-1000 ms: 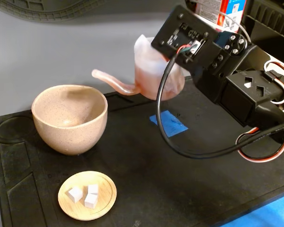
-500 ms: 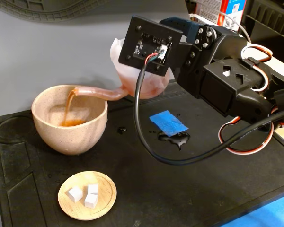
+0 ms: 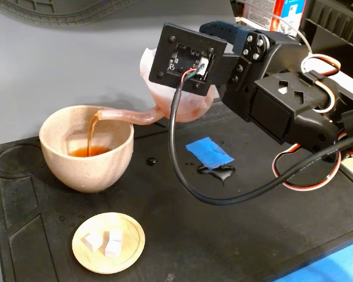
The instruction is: Pick up a kettle and pour liquid into a cup.
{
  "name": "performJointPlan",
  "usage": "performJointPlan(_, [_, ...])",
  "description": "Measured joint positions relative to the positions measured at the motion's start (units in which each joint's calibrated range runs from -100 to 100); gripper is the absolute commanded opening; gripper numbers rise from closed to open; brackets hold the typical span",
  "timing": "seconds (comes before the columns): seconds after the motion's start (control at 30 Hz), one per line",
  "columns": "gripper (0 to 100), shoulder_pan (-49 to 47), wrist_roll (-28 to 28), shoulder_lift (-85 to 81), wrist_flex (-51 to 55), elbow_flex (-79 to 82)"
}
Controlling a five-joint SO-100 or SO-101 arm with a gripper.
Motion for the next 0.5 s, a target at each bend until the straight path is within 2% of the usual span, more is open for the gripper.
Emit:
performJointPlan(0.33, [1, 0.15, 0.37, 0.0, 0.0, 0.0])
performJointPlan(0.5, [1, 2.19, -9.27, -0.09, 7.18, -0.1])
